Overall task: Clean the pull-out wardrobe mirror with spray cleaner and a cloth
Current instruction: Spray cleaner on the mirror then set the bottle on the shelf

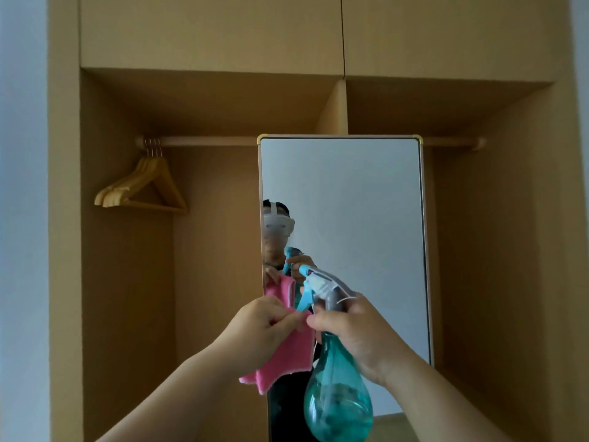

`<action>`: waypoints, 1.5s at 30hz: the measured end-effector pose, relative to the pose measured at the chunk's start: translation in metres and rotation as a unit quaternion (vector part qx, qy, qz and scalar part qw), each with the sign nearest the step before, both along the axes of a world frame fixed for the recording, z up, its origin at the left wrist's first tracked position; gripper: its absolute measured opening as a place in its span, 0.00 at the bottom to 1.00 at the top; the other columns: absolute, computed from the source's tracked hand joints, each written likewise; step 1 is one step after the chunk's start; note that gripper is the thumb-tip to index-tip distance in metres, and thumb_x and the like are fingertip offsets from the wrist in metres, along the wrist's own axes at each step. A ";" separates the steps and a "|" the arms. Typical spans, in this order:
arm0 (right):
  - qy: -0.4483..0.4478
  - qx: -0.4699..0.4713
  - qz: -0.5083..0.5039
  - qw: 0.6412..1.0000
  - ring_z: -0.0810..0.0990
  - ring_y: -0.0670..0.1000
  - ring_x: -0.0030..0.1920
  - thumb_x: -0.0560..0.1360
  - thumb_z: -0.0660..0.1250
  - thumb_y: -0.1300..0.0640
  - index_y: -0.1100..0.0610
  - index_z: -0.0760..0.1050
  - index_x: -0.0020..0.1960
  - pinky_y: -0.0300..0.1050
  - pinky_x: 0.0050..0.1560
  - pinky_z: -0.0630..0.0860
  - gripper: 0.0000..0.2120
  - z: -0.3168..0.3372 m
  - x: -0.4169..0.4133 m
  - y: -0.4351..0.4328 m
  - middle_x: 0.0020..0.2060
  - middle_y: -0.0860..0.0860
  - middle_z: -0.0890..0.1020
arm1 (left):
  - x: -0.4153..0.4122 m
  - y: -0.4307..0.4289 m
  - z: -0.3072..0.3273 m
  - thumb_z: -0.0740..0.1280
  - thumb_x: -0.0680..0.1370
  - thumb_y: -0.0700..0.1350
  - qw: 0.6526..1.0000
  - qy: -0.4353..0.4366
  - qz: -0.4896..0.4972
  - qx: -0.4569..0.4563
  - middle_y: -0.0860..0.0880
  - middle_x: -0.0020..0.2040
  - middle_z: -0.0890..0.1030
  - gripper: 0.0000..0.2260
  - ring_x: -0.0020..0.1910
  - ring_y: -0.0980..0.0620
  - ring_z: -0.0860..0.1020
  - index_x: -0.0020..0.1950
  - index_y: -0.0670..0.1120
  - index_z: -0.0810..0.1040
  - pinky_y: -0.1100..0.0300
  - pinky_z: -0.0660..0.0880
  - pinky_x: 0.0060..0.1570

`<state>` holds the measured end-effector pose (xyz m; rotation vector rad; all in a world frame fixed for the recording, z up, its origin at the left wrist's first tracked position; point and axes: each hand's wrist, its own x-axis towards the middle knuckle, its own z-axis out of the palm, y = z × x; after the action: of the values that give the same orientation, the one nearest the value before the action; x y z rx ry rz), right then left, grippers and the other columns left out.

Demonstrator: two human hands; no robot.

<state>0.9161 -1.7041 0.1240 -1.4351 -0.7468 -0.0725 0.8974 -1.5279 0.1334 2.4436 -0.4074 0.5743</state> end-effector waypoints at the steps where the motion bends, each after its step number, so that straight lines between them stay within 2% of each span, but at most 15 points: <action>1: -0.001 -0.008 -0.005 1.000 0.75 0.57 0.38 0.65 0.69 0.62 0.60 0.74 0.36 0.54 0.45 0.74 0.04 0.003 0.001 0.002 0.33 0.59 0.73 | 0.000 -0.002 0.003 0.61 0.79 0.58 1.000 -0.007 -0.001 0.011 0.56 0.48 0.77 0.11 0.46 0.59 0.75 0.40 0.59 0.80 0.65 0.74 0.45; 5: 0.011 -0.001 -0.001 1.000 0.79 0.62 0.45 0.65 0.69 0.61 0.64 0.77 0.49 0.63 0.54 0.77 0.14 0.014 0.009 0.004 0.42 0.66 0.78 | 0.003 -0.003 0.015 0.63 0.79 0.56 0.999 -0.024 -0.008 0.027 0.57 0.48 0.77 0.09 0.47 0.58 0.76 0.45 0.58 0.82 0.65 0.74 0.46; 8: -0.012 0.001 -0.008 1.000 0.76 0.58 0.45 0.65 0.70 0.61 0.66 0.75 0.51 0.56 0.50 0.73 0.16 0.025 0.009 0.001 0.41 0.63 0.77 | 0.005 0.004 0.022 0.67 0.78 0.45 0.996 -0.046 0.005 0.079 0.61 0.49 0.74 0.11 0.49 0.60 0.74 0.54 0.61 0.82 0.66 0.71 0.51; 11: -0.020 0.013 -0.048 0.999 0.82 0.54 0.50 0.62 0.69 0.63 0.61 0.81 0.50 0.49 0.53 0.75 0.16 0.048 0.013 -0.003 0.45 0.57 0.84 | 0.006 0.016 0.029 0.65 0.78 0.40 0.995 -0.042 0.034 0.084 0.62 0.49 0.74 0.19 0.46 0.63 0.74 0.60 0.64 0.75 0.69 0.72 0.44; 13: -0.020 0.010 -0.088 0.996 0.82 0.57 0.52 0.60 0.67 0.64 0.61 0.81 0.48 0.55 0.56 0.77 0.17 0.069 0.016 -0.004 0.45 0.54 0.85 | 0.006 0.024 0.033 0.65 0.78 0.41 0.994 -0.040 0.063 0.083 0.61 0.49 0.76 0.19 0.46 0.62 0.77 0.59 0.65 0.69 0.67 0.76 0.41; 16: -0.034 -0.006 -0.161 0.986 0.81 0.62 0.54 0.61 0.65 0.64 0.64 0.80 0.47 0.59 0.59 0.76 0.15 0.098 0.015 -0.004 0.48 0.61 0.83 | 0.006 0.037 0.044 0.65 0.78 0.43 0.979 -0.067 0.126 0.147 0.59 0.46 0.80 0.10 0.44 0.61 0.78 0.54 0.57 0.78 0.66 0.76 0.44; 18: -0.048 -0.015 -0.193 0.980 0.81 0.64 0.47 0.61 0.65 0.62 0.67 0.77 0.46 0.51 0.49 0.75 0.14 0.114 0.013 -0.005 0.43 0.65 0.81 | 0.004 0.045 0.052 0.65 0.77 0.43 0.976 -0.072 0.146 0.147 0.59 0.46 0.80 0.10 0.44 0.62 0.76 0.55 0.54 0.79 0.68 0.74 0.42; 21: -0.072 -0.018 -0.216 0.974 0.72 0.53 0.39 0.67 0.66 0.67 0.64 0.76 0.41 0.46 0.42 0.68 0.03 0.128 0.014 -0.008 0.37 0.57 0.75 | -0.001 0.055 0.061 0.66 0.77 0.44 0.974 -0.083 0.164 0.136 0.59 0.48 0.79 0.11 0.47 0.58 0.76 0.58 0.55 0.79 0.61 0.77 0.47; 25: -0.070 -0.010 -0.250 0.966 0.73 0.53 0.33 0.65 0.62 0.71 0.61 0.76 0.33 0.53 0.40 0.76 0.08 0.129 0.022 -0.011 0.26 0.52 0.75 | -0.005 0.058 0.062 0.66 0.77 0.44 0.974 -0.084 0.166 0.130 0.58 0.49 0.79 0.13 0.48 0.57 0.76 0.60 0.55 0.78 0.59 0.77 0.49; 28: -0.065 -0.025 -0.261 0.963 0.71 0.49 0.29 0.67 0.60 0.73 0.58 0.71 0.29 0.43 0.35 0.70 0.13 0.124 0.023 -0.018 0.20 0.44 0.74 | -0.006 0.057 0.059 0.67 0.77 0.44 0.976 -0.086 0.160 0.123 0.57 0.51 0.80 0.12 0.49 0.56 0.77 0.59 0.55 0.78 0.58 0.77 0.50; 30: -0.061 -0.007 -0.262 0.963 0.75 0.49 0.33 0.69 0.61 0.72 0.57 0.74 0.32 0.41 0.36 0.70 0.12 0.122 0.023 -0.026 0.25 0.46 0.77 | -0.005 0.056 0.058 0.67 0.76 0.44 0.976 -0.088 0.158 0.121 0.57 0.51 0.80 0.12 0.49 0.57 0.77 0.59 0.55 0.79 0.58 0.77 0.50; 34: -0.055 -0.017 -0.295 0.954 0.71 0.48 0.35 0.72 0.62 0.69 0.70 0.77 0.48 0.40 0.32 0.64 0.08 0.120 0.023 -0.047 0.38 0.58 0.78 | -0.004 0.053 0.058 0.68 0.76 0.45 0.979 -0.086 0.147 0.115 0.58 0.49 0.80 0.12 0.48 0.58 0.76 0.58 0.55 0.79 0.57 0.77 0.50; 36: -0.048 -0.022 -0.312 0.948 0.68 0.47 0.33 0.74 0.63 0.67 0.68 0.76 0.47 0.41 0.33 0.63 0.05 0.118 0.024 -0.058 0.43 0.65 0.77 | -0.002 0.051 0.057 0.68 0.76 0.45 0.980 -0.086 0.139 0.117 0.59 0.48 0.80 0.11 0.47 0.58 0.76 0.57 0.55 0.79 0.58 0.77 0.50; 39: -0.035 -0.034 -0.341 0.939 0.70 0.50 0.36 0.73 0.65 0.63 0.64 0.74 0.43 0.43 0.36 0.64 0.03 0.113 0.029 -0.072 0.40 0.61 0.77 | 0.001 0.045 0.055 0.68 0.76 0.45 0.981 -0.082 0.128 0.123 0.58 0.48 0.81 0.11 0.47 0.60 0.76 0.57 0.55 0.80 0.59 0.77 0.50; 45: -0.014 -0.043 -0.375 0.926 0.70 0.51 0.39 0.72 0.64 0.62 0.63 0.78 0.52 0.44 0.38 0.65 0.11 0.106 0.035 -0.098 0.46 0.62 0.77 | 0.008 0.034 0.051 0.69 0.75 0.44 0.983 -0.065 0.111 0.128 0.59 0.46 0.80 0.10 0.45 0.60 0.77 0.54 0.58 0.79 0.59 0.78 0.48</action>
<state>0.9507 -1.8016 0.2296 -1.7401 -0.1855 -0.6587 0.9054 -1.4939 0.1843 2.7280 -0.2747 0.8232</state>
